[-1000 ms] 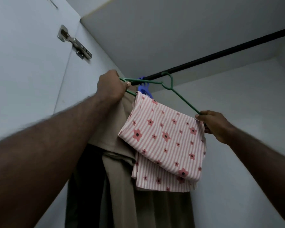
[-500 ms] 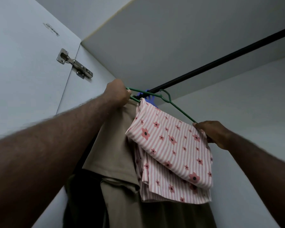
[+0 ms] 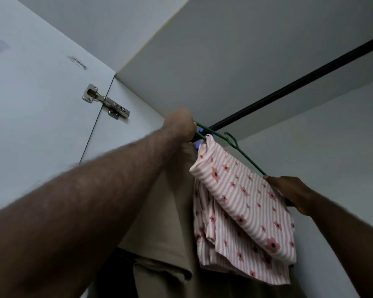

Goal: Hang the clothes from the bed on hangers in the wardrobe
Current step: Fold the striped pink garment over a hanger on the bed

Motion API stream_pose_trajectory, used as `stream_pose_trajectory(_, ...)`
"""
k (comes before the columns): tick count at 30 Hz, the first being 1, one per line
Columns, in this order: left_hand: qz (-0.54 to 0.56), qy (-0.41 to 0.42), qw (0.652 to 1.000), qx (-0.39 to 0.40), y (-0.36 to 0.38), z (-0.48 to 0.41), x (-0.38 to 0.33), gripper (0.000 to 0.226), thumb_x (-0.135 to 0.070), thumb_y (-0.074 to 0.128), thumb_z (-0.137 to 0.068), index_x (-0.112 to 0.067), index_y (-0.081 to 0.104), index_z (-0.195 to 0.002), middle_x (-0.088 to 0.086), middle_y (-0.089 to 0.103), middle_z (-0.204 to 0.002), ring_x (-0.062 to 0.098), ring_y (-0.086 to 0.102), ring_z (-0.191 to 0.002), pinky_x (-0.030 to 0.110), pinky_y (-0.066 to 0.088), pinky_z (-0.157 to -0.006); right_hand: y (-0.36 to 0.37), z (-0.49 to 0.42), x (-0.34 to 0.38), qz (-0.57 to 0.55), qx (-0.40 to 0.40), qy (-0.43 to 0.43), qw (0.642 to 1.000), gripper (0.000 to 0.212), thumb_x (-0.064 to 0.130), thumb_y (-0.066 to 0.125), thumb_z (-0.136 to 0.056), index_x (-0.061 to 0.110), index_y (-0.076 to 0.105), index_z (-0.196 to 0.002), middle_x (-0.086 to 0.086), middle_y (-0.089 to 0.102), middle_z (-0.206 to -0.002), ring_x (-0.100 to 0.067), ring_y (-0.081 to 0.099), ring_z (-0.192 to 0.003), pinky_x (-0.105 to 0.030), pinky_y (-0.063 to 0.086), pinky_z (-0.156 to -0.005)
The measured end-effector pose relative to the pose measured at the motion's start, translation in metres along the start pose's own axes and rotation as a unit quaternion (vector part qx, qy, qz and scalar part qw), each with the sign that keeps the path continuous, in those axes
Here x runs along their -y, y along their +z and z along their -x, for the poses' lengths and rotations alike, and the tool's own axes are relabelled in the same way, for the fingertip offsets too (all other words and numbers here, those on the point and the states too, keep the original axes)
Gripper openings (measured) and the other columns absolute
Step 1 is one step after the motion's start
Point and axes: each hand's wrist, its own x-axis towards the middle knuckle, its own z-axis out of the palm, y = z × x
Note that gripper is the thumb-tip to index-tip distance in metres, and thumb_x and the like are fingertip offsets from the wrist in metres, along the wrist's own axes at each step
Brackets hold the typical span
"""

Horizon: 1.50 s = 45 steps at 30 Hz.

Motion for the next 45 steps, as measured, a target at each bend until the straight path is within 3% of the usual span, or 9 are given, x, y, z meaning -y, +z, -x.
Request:
stream_pose_trajectory(5, 0.008, 0.005, 1.000, -0.020, 0.000, -0.019, -0.004, 0.034, -0.025, 0.055, -0.098, 0.005, 0.059, -0.115, 0.020, 0.062, -0.118, 0.034, 0.059, -0.110, 0.037, 0.048, -0.089, 0.004, -0.023, 0.005, 0.002, -0.021, -0.050, 0.999, 0.044, 0.045, 0.063, -0.091, 0.003, 0.064, -0.104, -0.017, 0.066, -0.102, -0.029, 0.061, -0.080, -0.034, 0.050, -0.072)
stream_pose_trajectory(7, 0.037, 0.001, 0.999, -0.036, -0.003, -0.023, -0.001, 0.033, -0.025, 0.058, -0.097, 0.004, 0.062, -0.113, 0.019, 0.063, -0.114, 0.032, 0.061, -0.106, 0.038, 0.053, -0.088, 0.006, -0.033, 0.010, 0.015, -0.033, -0.072, 0.997, 0.053, 0.049, 0.061, -0.091, 0.001, 0.065, -0.116, -0.019, 0.066, -0.114, -0.034, 0.063, -0.096, -0.042, 0.053, -0.088)
stream_pose_trajectory(14, 0.137, -0.044, 0.989, -0.038, -0.004, -0.002, 0.030, 0.024, -0.018, 0.073, -0.085, 0.005, 0.068, -0.088, 0.013, 0.058, -0.061, 0.025, 0.052, -0.052, 0.030, 0.045, -0.052, 0.036, -0.048, -0.010, -0.021, -0.012, -0.113, 0.993, 0.045, 0.046, 0.069, -0.084, 0.012, 0.069, -0.113, -0.008, 0.069, -0.114, -0.023, 0.064, -0.098, -0.038, 0.050, -0.095)
stream_pose_trajectory(21, 0.156, -0.032, 0.986, -0.056, -0.005, 0.027, 0.031, 0.023, -0.023, 0.073, -0.085, -0.002, 0.069, -0.093, 0.017, 0.069, -0.077, 0.020, 0.058, -0.053, 0.025, 0.047, -0.046, 0.049, -0.061, -0.027, -0.067, 0.001, -0.100, 0.993, 0.092, 0.069, 0.065, -0.049, 0.017, 0.064, -0.125, -0.006, 0.067, -0.121, -0.025, 0.065, -0.107, -0.045, 0.051, -0.099)
stream_pose_trajectory(28, 0.143, -0.041, 0.986, -0.073, -0.008, 0.035, 0.034, 0.036, -0.026, 0.072, -0.086, -0.009, 0.059, -0.114, 0.016, 0.067, -0.093, 0.018, 0.060, -0.054, 0.020, 0.043, -0.038, 0.051, -0.040, -0.021, -0.015, -0.024, -0.120, 0.992, 0.062, 0.052, 0.066, -0.085, 0.008, 0.059, -0.127, -0.012, 0.064, -0.124, -0.028, 0.061, -0.109, -0.040, 0.050, -0.098)
stream_pose_trajectory(31, 0.108, -0.002, 0.992, -0.071, -0.016, 0.055, 0.035, 0.033, -0.030, 0.067, -0.088, -0.011, 0.060, -0.114, 0.011, 0.068, -0.091, 0.017, 0.065, -0.062, 0.022, 0.045, -0.047, 0.043, 0.009, -0.009, 0.013, -0.143, -0.251, 0.957, 0.052, 0.054, 0.062, -0.086, 0.012, 0.064, -0.117, -0.007, 0.065, -0.118, -0.024, 0.061, -0.109, -0.030, 0.047, -0.090)
stream_pose_trajectory(34, 0.030, 0.061, 0.997, -0.031, -0.015, 0.088, 0.028, 0.017, -0.028, 0.066, -0.089, -0.014, 0.069, -0.097, -0.003, 0.064, -0.079, 0.004, 0.059, -0.066, 0.015, 0.042, -0.056, 0.038, 0.079, 0.001, -0.003, -0.119, -0.410, 0.904, 0.056, 0.066, 0.054, -0.078, 0.021, 0.063, -0.110, 0.005, 0.062, -0.110, -0.009, 0.057, -0.101, -0.022, 0.044, -0.084)
stream_pose_trajectory(38, 0.007, 0.113, 0.993, 0.018, -0.006, 0.129, 0.010, 0.010, -0.024, 0.066, -0.089, -0.017, 0.071, -0.086, -0.011, 0.058, -0.070, 0.002, 0.055, -0.063, 0.016, 0.038, -0.056, 0.056, 0.124, -0.005, 0.223, -0.097, -0.510, 0.825, 0.080, 0.071, 0.055, -0.075, 0.015, 0.052, -0.132, -0.001, 0.057, -0.125, -0.018, 0.052, -0.112, -0.036, 0.043, -0.095)
stream_pose_trajectory(45, 0.047, 0.121, 0.988, 0.087, 0.011, 0.176, -0.007, 0.007, -0.022, 0.063, -0.092, -0.019, 0.070, -0.092, -0.007, 0.063, -0.078, 0.001, 0.055, -0.067, 0.009, 0.038, -0.056, 0.045, 0.113, -0.011, 0.133, -0.056, -0.483, 0.864, 0.008, 0.015, 0.053, -0.083, 0.017, 0.061, -0.081, 0.004, 0.056, -0.073, -0.014, 0.052, -0.067, -0.026, 0.033, -0.059)
